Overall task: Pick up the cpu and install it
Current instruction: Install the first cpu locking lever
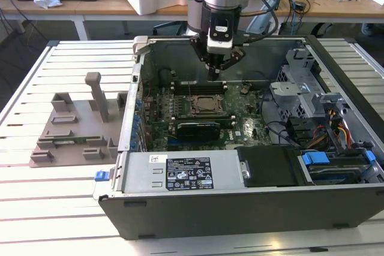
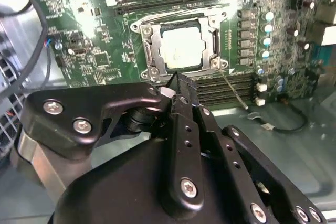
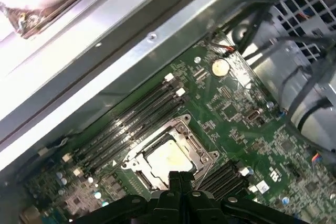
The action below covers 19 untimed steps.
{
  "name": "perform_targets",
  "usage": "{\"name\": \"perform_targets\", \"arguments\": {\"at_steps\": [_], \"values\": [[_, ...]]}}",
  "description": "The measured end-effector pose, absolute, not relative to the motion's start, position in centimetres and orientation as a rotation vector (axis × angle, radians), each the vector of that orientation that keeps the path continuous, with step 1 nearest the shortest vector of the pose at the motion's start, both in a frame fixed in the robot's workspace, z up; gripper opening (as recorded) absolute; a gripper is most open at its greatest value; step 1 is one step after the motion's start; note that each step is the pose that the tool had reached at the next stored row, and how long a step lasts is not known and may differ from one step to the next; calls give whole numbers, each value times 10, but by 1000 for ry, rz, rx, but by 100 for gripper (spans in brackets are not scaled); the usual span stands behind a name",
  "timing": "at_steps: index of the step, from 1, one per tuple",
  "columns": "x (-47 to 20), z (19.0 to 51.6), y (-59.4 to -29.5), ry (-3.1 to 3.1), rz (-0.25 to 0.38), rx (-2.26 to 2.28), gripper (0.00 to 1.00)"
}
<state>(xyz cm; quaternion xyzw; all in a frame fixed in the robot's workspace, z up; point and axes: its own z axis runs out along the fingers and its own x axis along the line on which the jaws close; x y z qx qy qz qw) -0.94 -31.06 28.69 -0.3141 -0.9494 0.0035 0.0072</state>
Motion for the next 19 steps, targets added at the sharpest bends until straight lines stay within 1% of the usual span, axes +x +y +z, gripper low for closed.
{"name": "perform_targets", "arguments": {"at_steps": [19], "values": [[-9,287,-311,-3107,15,-373,11]]}}
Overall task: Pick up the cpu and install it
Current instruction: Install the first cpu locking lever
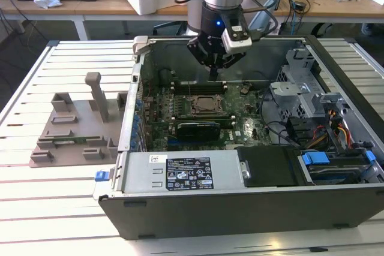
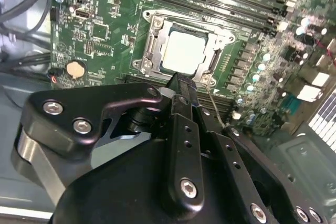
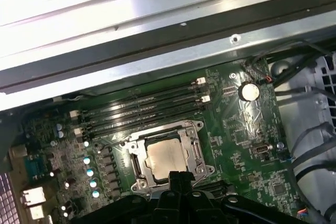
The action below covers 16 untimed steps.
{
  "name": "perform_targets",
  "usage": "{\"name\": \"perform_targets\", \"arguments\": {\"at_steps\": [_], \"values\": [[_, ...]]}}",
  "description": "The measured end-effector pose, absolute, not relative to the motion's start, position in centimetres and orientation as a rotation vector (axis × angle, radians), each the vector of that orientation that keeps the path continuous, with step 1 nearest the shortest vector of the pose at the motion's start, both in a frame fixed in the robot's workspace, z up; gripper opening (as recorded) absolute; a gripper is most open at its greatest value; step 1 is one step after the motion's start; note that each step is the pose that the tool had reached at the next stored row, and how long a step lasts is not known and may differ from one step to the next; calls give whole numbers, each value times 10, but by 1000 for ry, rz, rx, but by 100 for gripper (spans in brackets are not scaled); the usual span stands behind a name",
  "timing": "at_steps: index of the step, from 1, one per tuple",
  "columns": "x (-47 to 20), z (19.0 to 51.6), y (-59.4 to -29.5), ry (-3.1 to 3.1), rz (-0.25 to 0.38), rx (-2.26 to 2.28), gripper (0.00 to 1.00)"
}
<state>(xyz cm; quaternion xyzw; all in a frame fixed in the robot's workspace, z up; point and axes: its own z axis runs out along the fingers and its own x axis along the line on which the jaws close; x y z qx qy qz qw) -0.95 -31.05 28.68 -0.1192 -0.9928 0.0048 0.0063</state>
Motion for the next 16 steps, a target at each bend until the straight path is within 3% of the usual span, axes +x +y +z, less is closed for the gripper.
{"name": "perform_targets", "arguments": {"at_steps": [13,16], "values": [[-9,287,-311,-3128,17,-95,11],[-9,287,-311,-3130,-19,-14,11]]}}
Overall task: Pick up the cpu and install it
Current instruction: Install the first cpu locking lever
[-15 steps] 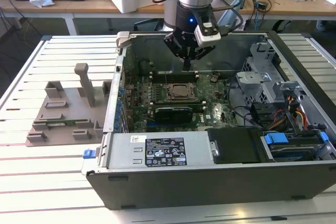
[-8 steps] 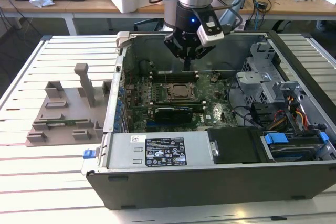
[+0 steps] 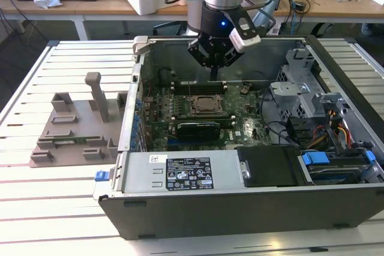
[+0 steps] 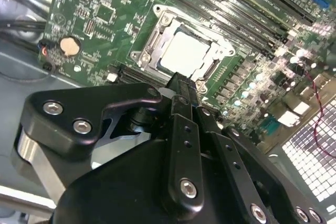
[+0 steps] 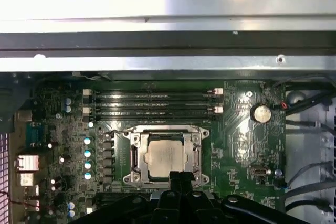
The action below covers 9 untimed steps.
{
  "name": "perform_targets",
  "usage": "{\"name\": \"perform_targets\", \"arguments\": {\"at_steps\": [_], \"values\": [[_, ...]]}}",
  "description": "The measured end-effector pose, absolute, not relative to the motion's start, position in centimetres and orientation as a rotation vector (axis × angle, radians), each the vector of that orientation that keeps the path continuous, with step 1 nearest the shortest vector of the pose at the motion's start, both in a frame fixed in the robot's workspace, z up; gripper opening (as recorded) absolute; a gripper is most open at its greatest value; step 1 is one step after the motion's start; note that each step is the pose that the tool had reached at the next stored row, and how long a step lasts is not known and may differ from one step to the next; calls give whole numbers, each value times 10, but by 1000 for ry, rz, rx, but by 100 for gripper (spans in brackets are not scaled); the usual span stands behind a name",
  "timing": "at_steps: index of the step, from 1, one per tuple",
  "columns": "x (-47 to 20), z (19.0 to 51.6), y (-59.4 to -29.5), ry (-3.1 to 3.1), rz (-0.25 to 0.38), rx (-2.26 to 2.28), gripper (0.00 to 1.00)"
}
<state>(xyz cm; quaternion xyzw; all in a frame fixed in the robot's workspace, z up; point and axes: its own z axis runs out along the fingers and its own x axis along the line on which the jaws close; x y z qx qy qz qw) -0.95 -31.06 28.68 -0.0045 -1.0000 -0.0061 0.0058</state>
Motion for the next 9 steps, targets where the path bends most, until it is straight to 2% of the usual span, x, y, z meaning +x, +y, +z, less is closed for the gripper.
{"name": "perform_targets", "arguments": {"at_steps": [2,9], "values": [[-9,287,-311,-3129,-48,2,11],[-38,286,-310,-3130,-48,3,11]]}}
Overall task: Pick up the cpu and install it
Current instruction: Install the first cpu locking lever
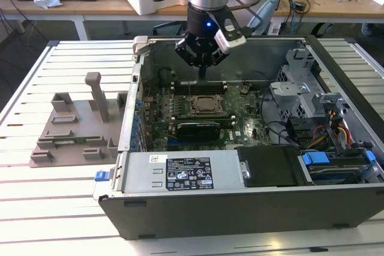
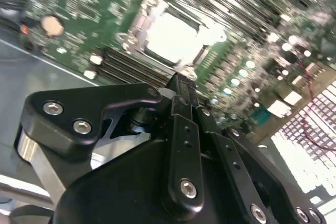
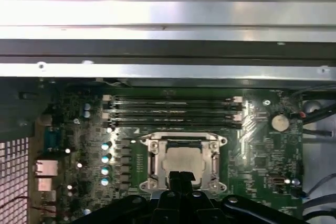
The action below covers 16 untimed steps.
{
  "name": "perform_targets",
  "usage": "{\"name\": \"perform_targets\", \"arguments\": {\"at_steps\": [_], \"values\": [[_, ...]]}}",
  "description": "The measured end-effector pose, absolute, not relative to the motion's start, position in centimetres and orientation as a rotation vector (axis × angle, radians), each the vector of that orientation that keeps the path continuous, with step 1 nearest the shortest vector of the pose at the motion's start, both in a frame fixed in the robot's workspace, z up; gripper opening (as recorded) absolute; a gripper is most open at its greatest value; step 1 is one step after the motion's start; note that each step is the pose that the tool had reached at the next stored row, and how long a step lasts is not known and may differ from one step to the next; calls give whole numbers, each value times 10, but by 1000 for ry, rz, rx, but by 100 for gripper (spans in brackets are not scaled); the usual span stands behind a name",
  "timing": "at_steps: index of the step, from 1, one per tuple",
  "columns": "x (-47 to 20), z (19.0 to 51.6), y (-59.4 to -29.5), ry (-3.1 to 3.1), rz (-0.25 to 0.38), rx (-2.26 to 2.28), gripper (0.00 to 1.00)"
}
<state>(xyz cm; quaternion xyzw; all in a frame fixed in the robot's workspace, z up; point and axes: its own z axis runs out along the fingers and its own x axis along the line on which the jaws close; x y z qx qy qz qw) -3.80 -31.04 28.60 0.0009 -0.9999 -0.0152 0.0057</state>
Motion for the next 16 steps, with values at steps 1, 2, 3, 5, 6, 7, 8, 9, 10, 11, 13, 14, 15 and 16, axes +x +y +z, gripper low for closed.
{"name": "perform_targets", "arguments": {"at_steps": [1,2,3,5,6,7,8,9,10,11,13,14,15,16], "values": [[-44,286,-310,-3130,-48,3,11],[-49,285,-309,-3130,-48,3,11],[-55,285,-308,-3130,-47,3,11],[-67,284,-304,-3130,-48,3,11],[-71,283,-301,-3130,-48,3,11],[-74,283,-299,-3130,-48,3,11],[-77,282,-294,-3130,-48,3,11],[-78,282,-292,-3130,-48,3,11],[-78,281,-290,-3130,-48,3,11],[-78,279,-289,-3130,-47,3,11],[-78,274,-285,-3130,-48,3,11],[-78,271,-283,-3130,-48,3,11],[-78,270,-282,-3130,-48,3,11],[-77,269,-281,-3130,-48,3,11]]}}
